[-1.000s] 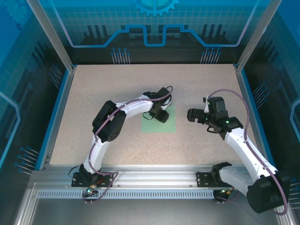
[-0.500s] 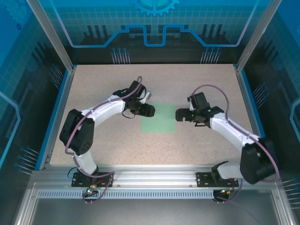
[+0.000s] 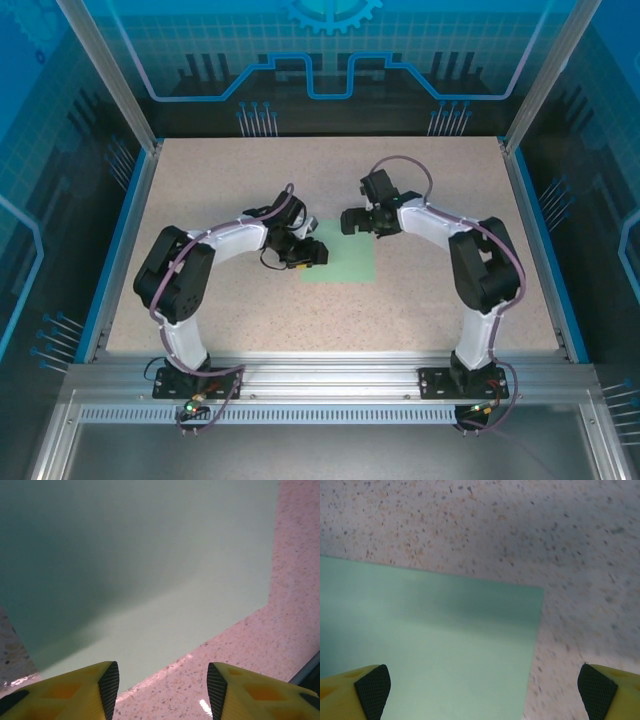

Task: Fold a paper plane with a square sheet of paper (fold left side to right side)
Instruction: Move the square sheet of paper to the center of the table, then pick up the square sheet of paper from the center of the table.

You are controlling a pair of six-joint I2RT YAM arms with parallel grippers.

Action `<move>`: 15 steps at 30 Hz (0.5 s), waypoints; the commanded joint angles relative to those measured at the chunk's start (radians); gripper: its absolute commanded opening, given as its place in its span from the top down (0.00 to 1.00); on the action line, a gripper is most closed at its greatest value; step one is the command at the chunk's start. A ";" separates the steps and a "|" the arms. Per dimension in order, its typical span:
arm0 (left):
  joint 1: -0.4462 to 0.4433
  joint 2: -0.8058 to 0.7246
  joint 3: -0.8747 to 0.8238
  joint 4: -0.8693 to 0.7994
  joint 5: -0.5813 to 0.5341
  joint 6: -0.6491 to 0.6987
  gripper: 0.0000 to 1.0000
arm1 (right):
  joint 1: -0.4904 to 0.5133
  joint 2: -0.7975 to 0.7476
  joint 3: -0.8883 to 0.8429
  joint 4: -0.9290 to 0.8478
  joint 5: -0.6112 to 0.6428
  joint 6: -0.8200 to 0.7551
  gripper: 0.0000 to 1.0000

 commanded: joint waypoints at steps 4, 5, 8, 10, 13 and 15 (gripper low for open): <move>0.002 0.043 0.013 -0.016 0.011 -0.010 0.49 | 0.025 0.105 0.097 -0.048 -0.004 0.003 0.00; 0.002 0.046 0.013 -0.019 0.004 -0.009 0.49 | 0.026 0.114 0.100 -0.050 -0.006 0.004 0.00; 0.002 0.054 0.011 -0.026 -0.009 -0.008 0.49 | 0.029 0.137 0.102 -0.056 -0.024 0.005 0.00; 0.003 0.060 0.011 -0.029 -0.016 -0.005 0.49 | 0.034 0.147 0.099 -0.058 -0.050 0.005 0.00; 0.001 0.068 0.011 -0.031 -0.028 -0.004 0.50 | 0.040 0.153 0.092 -0.064 -0.082 0.007 0.00; 0.001 0.072 0.011 -0.032 -0.035 -0.005 0.50 | 0.044 0.151 0.081 -0.054 -0.123 0.007 0.01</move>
